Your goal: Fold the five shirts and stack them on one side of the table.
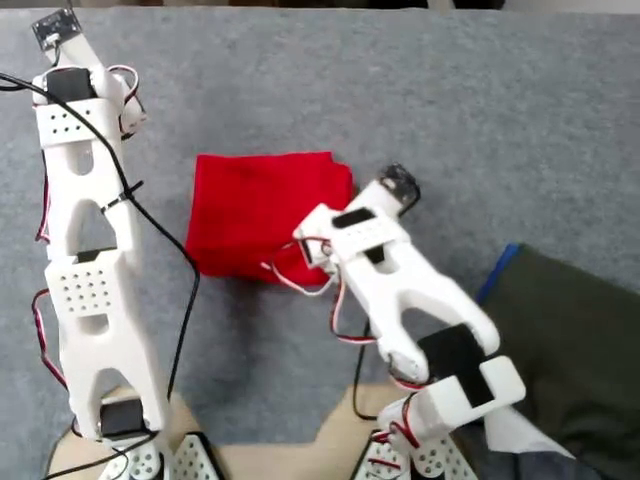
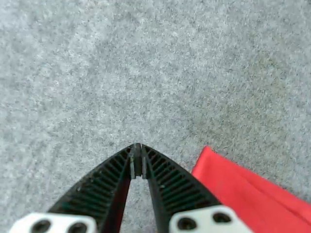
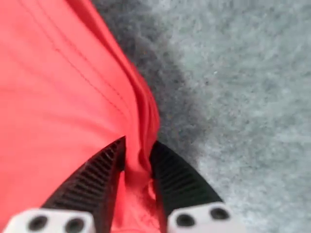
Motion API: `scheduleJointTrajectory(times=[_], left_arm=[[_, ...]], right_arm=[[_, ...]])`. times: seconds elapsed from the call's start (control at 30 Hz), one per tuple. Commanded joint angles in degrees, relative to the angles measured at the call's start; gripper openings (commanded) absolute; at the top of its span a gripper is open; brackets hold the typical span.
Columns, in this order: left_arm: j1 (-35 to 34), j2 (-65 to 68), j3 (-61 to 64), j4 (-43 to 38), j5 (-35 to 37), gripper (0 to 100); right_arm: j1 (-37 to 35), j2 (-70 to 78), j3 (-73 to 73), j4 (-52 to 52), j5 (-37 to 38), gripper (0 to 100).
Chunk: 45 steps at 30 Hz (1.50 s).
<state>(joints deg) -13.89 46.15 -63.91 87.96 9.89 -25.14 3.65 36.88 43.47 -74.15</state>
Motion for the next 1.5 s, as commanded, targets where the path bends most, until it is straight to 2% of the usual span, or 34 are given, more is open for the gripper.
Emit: scheduleJointTrajectory(times=[0.0,0.17,0.57,1.0,1.27,1.47], left_arm=[[-0.44,-0.48,-2.46,-1.05,-0.44,2],[-0.44,-0.48,-2.46,-1.05,-0.53,2],[-1.05,-0.48,-2.64,-1.05,-0.53,2],[-0.88,-0.84,-2.64,-0.70,-0.53,2],[-0.79,-1.01,-2.64,-0.62,-0.53,2],[0.88,-0.57,-2.20,-0.26,-0.44,2]], right_arm=[[1.54,-0.57,-4.18,3.96,1.93,1.3],[2.77,-0.57,-8.66,10.46,3.60,0.5],[13.23,-0.57,-25.71,23.47,10.37,0.5],[24.40,-1.54,-47.87,47.12,18.90,0.5],[40.40,-7.60,-51.03,57.67,29.54,0.5],[56.31,-16.84,-50.07,58.64,38.42,0.5]])
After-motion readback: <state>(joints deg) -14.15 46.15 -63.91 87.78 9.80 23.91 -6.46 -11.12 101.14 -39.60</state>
